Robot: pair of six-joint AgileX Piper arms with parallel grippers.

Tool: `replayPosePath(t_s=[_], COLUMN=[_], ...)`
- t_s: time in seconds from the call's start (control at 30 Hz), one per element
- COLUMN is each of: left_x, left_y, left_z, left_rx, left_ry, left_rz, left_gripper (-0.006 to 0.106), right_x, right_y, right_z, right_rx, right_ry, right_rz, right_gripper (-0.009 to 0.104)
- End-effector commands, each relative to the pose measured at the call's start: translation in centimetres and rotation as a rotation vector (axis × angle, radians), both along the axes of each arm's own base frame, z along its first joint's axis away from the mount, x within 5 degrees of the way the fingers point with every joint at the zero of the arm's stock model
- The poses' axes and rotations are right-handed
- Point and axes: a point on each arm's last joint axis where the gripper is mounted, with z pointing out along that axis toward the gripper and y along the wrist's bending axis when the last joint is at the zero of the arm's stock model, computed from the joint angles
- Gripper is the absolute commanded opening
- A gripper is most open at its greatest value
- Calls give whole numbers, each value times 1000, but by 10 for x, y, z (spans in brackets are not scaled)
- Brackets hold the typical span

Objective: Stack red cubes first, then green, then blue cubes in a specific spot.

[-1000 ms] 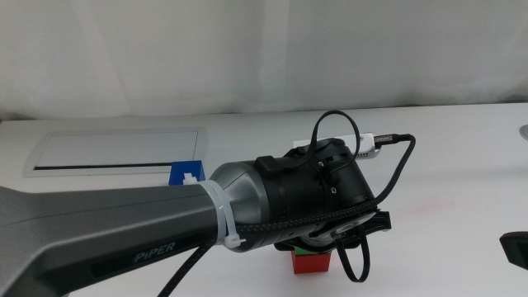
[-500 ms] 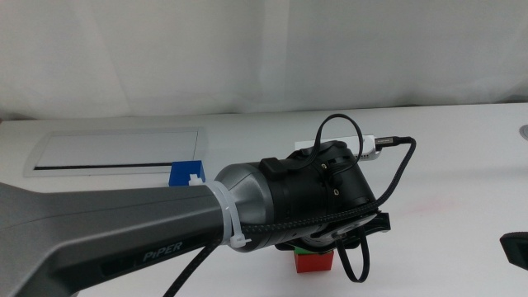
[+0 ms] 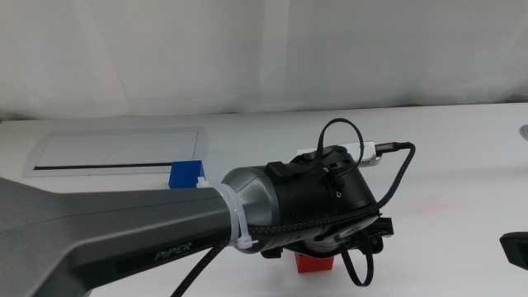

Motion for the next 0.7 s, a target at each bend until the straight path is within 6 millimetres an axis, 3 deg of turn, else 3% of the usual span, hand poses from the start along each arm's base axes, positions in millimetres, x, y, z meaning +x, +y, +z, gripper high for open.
replayPosePath(t_s=[0.0,0.23,0.4,0.53,0.67], left_x=[0,-1,-1,5,8], left_y=[1,5,23,59,115], left_z=[1,26,76,123,166], left_rx=[-10,-43,-69,-96,-38], left_ry=[6,-42,-172,-248,-291], left_rz=[28,-3,-52,-36,-16], left_gripper=[93,91,91,91,91], right_x=[0,0,0,0,0], right_y=[-1,-1,-1,-1,-1], right_z=[0,0,0,0,0], right_rx=[-2,-1,-5,-6,-6], right_ry=[-7,-13,-11,-10,-10], right_rz=[1,0,-1,-1,-1], right_gripper=[102,102,102,102,102])
